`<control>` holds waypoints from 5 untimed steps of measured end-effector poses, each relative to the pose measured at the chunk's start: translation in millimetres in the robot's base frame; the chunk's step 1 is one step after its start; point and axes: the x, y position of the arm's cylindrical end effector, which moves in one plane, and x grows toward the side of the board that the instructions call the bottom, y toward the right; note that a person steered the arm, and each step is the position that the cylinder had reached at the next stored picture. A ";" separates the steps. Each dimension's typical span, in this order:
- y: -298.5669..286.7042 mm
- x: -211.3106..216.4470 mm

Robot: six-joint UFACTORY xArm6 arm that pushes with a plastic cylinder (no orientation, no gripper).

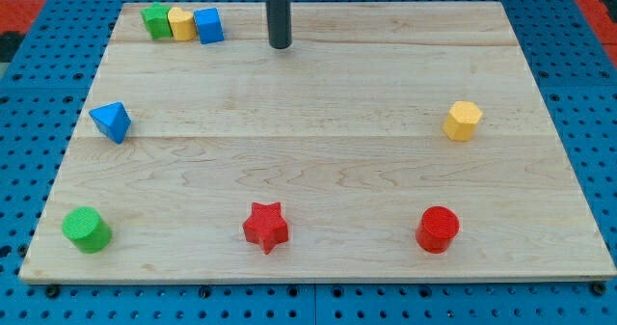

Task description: Point your arm to the green star

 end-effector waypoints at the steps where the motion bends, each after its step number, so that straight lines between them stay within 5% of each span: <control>1: -51.6 9.6; 3: -170.5 22.8; 5: -204.9 17.9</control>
